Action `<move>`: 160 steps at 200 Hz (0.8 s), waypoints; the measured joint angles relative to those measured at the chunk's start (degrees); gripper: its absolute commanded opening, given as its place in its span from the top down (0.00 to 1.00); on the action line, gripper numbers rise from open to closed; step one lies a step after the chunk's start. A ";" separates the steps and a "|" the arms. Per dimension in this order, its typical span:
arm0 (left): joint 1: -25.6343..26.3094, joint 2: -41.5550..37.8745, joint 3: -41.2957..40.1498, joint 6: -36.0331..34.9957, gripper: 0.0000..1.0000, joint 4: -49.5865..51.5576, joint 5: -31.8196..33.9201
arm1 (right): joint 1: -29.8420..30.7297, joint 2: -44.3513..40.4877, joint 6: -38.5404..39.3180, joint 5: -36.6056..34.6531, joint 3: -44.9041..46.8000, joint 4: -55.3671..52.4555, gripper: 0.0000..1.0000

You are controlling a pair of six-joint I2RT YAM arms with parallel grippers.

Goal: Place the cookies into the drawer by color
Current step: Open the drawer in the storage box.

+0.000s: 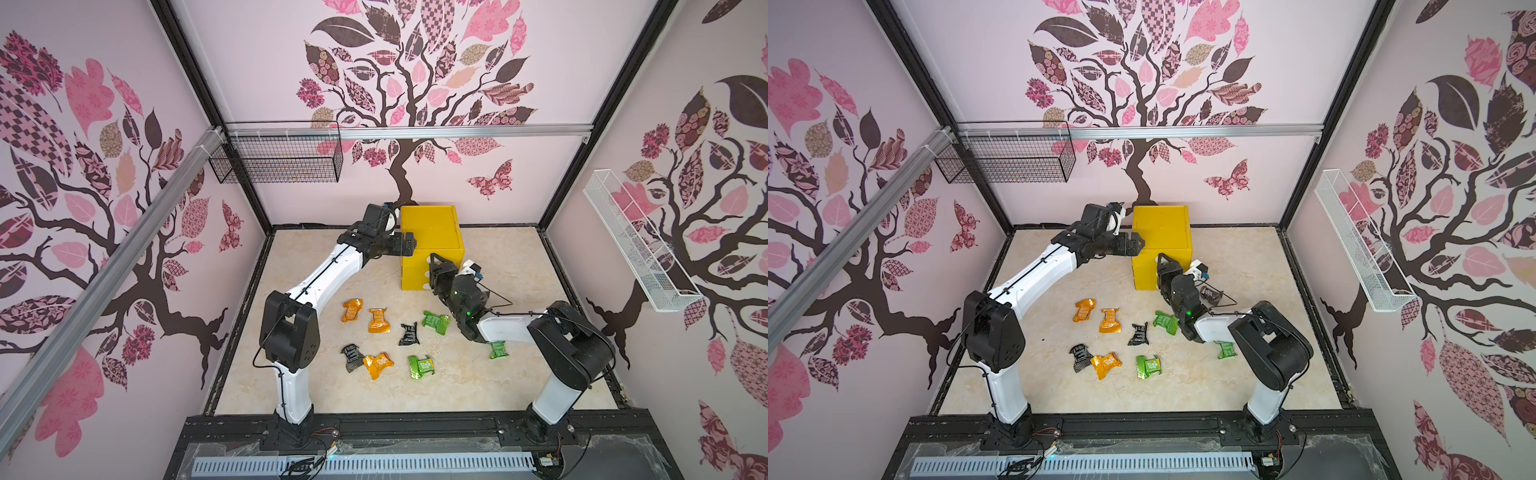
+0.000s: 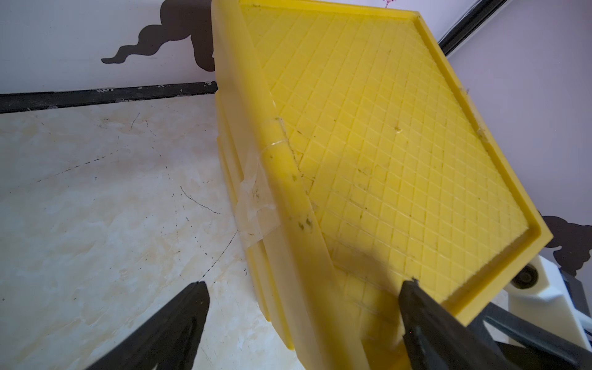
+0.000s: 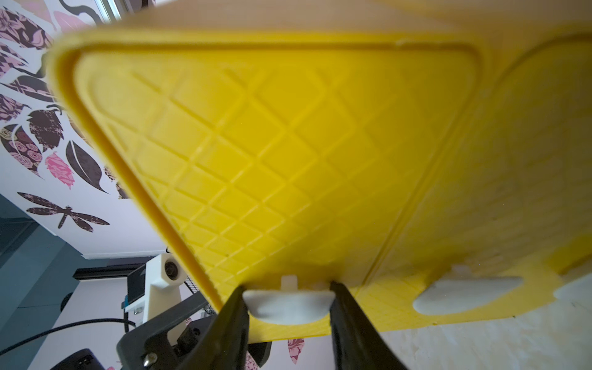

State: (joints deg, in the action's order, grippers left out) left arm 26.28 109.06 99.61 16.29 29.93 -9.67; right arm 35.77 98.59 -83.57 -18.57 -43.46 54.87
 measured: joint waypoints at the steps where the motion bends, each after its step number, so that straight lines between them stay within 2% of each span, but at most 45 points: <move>1: 0.00 0.00 0.00 0.00 0.03 0.00 0.00 | 0.00 0.00 0.00 0.00 0.00 0.02 0.59; 40: 0.02 -0.07 -0.26 0.00 0.03 -0.33 0.00 | 0.07 0.00 -0.04 -0.33 0.02 0.09 0.67; 126: 0.39 -0.59 -1.33 0.00 0.03 -1.44 0.48 | 0.07 -0.24 0.07 -0.31 0.83 0.83 0.69; 160: 0.48 -0.83 -1.86 0.07 0.03 -1.92 0.61 | 1.09 -2.71 0.26 -0.48 3.15 0.24 0.69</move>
State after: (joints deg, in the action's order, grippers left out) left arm 26.76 108.22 97.76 16.36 28.01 -9.06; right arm 36.86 95.88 -83.31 -19.05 -40.32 55.11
